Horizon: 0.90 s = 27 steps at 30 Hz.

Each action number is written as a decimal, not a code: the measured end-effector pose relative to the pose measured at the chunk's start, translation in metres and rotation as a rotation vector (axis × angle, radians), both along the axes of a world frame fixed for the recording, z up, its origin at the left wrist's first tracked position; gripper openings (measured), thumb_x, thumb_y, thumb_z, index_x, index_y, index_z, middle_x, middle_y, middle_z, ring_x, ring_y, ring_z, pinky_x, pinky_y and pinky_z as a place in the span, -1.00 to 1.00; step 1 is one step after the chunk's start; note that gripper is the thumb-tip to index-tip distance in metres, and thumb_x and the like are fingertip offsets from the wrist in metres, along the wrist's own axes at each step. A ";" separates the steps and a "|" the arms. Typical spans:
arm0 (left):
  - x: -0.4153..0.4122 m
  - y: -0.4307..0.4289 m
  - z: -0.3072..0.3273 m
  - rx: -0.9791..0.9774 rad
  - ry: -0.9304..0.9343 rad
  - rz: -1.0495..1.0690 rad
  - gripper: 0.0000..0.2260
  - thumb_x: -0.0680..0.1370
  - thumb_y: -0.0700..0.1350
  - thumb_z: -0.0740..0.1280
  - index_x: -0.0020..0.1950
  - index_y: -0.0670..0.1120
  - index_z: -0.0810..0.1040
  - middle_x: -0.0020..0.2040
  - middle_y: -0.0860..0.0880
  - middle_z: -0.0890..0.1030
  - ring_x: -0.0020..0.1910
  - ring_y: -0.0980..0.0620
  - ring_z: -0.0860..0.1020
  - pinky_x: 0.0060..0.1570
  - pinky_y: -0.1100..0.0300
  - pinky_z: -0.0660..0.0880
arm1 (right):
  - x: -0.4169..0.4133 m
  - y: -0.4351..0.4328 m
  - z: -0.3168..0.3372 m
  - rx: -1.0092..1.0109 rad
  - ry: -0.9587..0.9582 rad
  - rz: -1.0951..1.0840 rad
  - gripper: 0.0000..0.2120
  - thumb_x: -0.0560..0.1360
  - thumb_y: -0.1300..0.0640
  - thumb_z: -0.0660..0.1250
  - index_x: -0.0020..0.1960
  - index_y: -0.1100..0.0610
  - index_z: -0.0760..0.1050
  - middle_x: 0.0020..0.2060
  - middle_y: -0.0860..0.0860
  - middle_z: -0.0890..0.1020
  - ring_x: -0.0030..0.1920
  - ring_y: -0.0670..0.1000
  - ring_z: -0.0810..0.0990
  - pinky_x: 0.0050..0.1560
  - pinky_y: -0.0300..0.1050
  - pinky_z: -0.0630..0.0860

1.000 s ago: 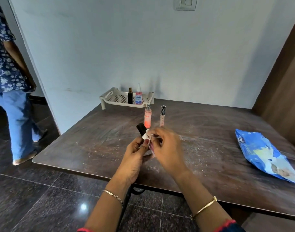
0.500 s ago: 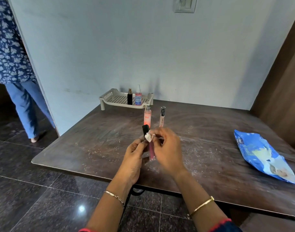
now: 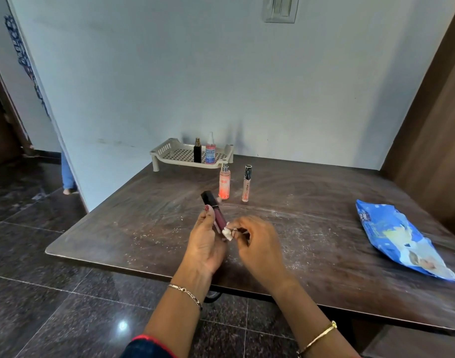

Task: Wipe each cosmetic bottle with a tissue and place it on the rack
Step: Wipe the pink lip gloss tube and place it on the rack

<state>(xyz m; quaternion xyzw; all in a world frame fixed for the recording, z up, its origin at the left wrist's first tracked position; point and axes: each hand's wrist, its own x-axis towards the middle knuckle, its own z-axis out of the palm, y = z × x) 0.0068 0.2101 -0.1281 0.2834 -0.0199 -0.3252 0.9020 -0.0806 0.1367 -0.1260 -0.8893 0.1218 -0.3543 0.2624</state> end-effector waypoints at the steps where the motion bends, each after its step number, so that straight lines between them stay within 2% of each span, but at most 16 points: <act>1: 0.002 -0.001 0.000 0.009 0.006 0.012 -0.74 0.54 -0.07 0.28 0.19 -0.13 0.50 -0.14 -0.04 0.57 -0.23 0.03 0.57 0.02 0.00 0.53 | -0.003 -0.003 0.000 0.002 0.044 0.011 -0.79 0.43 0.31 0.38 -0.08 0.00 0.60 -0.16 -0.17 0.61 -0.12 -0.19 0.54 -0.02 -0.33 0.46; 3: 0.005 -0.001 0.002 0.023 0.014 0.036 -0.79 0.57 -0.09 0.27 0.17 -0.12 0.50 -0.14 -0.02 0.57 -0.37 0.12 0.58 -0.24 0.14 0.56 | -0.006 -0.009 -0.001 -0.014 0.124 0.019 -0.82 0.45 0.29 0.37 -0.10 0.01 0.59 -0.19 -0.18 0.58 -0.14 -0.19 0.52 -0.04 -0.31 0.49; 5: 0.008 0.000 0.006 0.028 0.017 0.041 -0.74 0.56 -0.09 0.28 0.23 -0.11 0.50 -0.14 -0.01 0.58 -0.38 0.14 0.57 -0.34 0.20 0.54 | -0.009 -0.014 -0.003 -0.042 0.201 -0.021 -0.83 0.46 0.28 0.34 -0.14 0.02 0.57 -0.20 -0.14 0.57 -0.16 -0.15 0.50 -0.06 -0.23 0.49; 7: 0.011 0.002 0.011 0.031 -0.007 0.036 -0.77 0.56 -0.11 0.28 0.20 -0.10 0.53 -0.12 0.02 0.60 -0.29 0.15 0.55 -0.28 0.21 0.50 | -0.010 -0.018 -0.004 -0.044 0.285 -0.061 -0.83 0.45 0.29 0.31 -0.12 0.04 0.57 -0.15 -0.08 0.58 -0.08 -0.09 0.50 -0.03 -0.21 0.47; 10: 0.014 0.006 0.018 0.115 -0.074 0.043 -0.91 0.57 -0.16 0.27 -0.03 -0.06 0.57 -0.18 0.05 0.62 -0.19 0.14 0.51 -0.17 0.21 0.44 | -0.008 -0.017 0.002 -0.038 0.349 -0.067 -0.73 0.45 0.29 0.29 0.06 0.02 0.58 0.02 -0.06 0.55 0.10 -0.06 0.46 0.10 -0.24 0.41; 13: 0.021 0.008 0.022 0.275 -0.226 0.059 -0.90 0.58 -0.14 0.26 -0.06 -0.07 0.56 -0.22 0.05 0.61 -0.24 0.14 0.51 -0.20 0.22 0.39 | 0.004 -0.013 0.024 -0.065 0.244 -0.041 -0.66 0.46 0.26 0.29 0.19 -0.01 0.52 0.12 -0.06 0.53 0.18 -0.05 0.44 0.22 -0.19 0.40; 16: 0.030 0.013 0.035 0.358 -0.411 0.052 -0.87 0.59 -0.13 0.26 -0.11 -0.12 0.54 -0.37 0.05 0.60 -0.32 0.12 0.55 -0.19 0.21 0.39 | 0.021 -0.007 0.057 -0.126 0.157 -0.005 -0.62 0.49 0.21 0.31 0.28 -0.04 0.45 0.19 -0.07 0.52 0.21 -0.04 0.44 0.22 -0.20 0.37; 19: 0.045 0.018 0.050 0.470 -0.583 0.061 -0.89 0.56 -0.10 0.32 -0.03 -0.13 0.57 -0.24 -0.03 0.63 -0.18 0.02 0.56 -0.08 0.18 0.42 | 0.045 -0.009 0.089 -0.181 0.111 0.030 -0.53 0.49 0.23 0.28 0.37 0.00 0.37 0.25 -0.01 0.49 0.27 0.00 0.39 0.26 -0.17 0.34; 23: 0.081 0.017 0.072 0.617 -0.786 0.109 -0.82 0.55 -0.11 0.34 0.07 -0.19 0.57 -0.11 -0.11 0.63 -0.13 0.04 0.56 -0.23 0.35 0.46 | 0.087 -0.024 0.118 -0.322 0.146 0.078 -0.46 0.46 0.33 0.21 0.39 0.00 0.38 0.31 -0.04 0.49 0.37 0.00 0.31 0.40 -0.10 0.24; 27: 0.127 0.005 0.095 0.768 -0.938 0.164 -0.82 0.54 -0.07 0.36 0.09 -0.13 0.57 -0.05 -0.04 0.64 -0.06 0.04 0.57 -0.07 0.27 0.46 | 0.134 -0.045 0.139 -0.408 0.202 0.066 -0.46 0.44 0.33 0.22 0.36 -0.04 0.42 0.24 -0.01 0.55 0.36 0.01 0.35 0.38 -0.10 0.17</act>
